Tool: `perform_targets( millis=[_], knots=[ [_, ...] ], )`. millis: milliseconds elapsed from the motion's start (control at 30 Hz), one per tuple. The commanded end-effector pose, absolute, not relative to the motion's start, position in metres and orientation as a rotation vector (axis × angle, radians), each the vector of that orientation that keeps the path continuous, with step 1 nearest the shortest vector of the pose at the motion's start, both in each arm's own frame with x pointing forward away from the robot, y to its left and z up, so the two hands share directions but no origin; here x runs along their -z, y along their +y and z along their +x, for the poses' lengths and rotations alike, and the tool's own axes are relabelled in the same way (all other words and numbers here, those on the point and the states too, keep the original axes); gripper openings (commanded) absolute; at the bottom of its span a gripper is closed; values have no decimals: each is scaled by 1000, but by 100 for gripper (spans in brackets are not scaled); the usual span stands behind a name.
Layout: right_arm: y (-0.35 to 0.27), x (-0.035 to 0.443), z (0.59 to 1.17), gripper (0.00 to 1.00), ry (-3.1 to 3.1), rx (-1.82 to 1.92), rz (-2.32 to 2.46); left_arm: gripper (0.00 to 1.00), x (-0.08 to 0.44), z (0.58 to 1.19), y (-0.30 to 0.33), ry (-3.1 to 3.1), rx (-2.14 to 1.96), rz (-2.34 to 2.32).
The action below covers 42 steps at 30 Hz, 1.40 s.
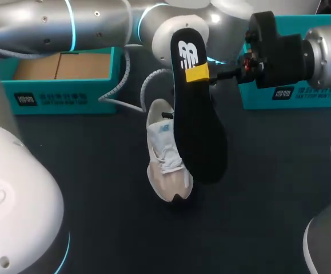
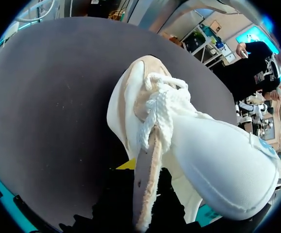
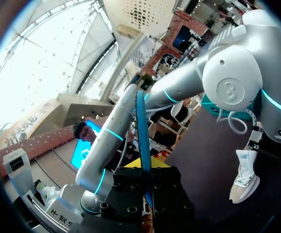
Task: Take the shoe out of the shoebox, open the shoe tongue, remove and reinsert the insole, then place the shoe into the shoebox
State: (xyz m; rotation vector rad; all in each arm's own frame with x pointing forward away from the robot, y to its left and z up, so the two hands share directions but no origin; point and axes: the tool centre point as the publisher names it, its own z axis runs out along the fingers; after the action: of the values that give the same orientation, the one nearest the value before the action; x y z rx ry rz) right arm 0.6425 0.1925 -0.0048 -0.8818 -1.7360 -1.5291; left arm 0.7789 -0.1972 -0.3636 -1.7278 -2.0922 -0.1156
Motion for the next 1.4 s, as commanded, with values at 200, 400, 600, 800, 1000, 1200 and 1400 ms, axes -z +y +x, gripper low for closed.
perform_targets(
  millis=[200,400,600,800,1000,1200,1400],
  knots=[
    [196,5,645,0,-1737,1525,-883,0,388,767,-202,-2029,152,-1710],
    [196,5,645,0,-1737,1525,-883,0,397,760,-197,-2018,176,-1701],
    [196,5,645,0,-1737,1525,-883,0,405,759,-195,-2008,173,-1686],
    [196,5,645,0,-1737,1525,-883,100,398,759,-192,-2013,103,-1717],
    [196,5,645,0,-1737,1525,-883,100,370,769,-190,-2075,-1,-1791],
    [196,5,645,0,-1737,1525,-883,100,346,782,-190,-2159,-112,-1839],
    [196,5,645,0,-1737,1525,-883,100,313,799,-187,-2250,-247,-1939]
  ],
)
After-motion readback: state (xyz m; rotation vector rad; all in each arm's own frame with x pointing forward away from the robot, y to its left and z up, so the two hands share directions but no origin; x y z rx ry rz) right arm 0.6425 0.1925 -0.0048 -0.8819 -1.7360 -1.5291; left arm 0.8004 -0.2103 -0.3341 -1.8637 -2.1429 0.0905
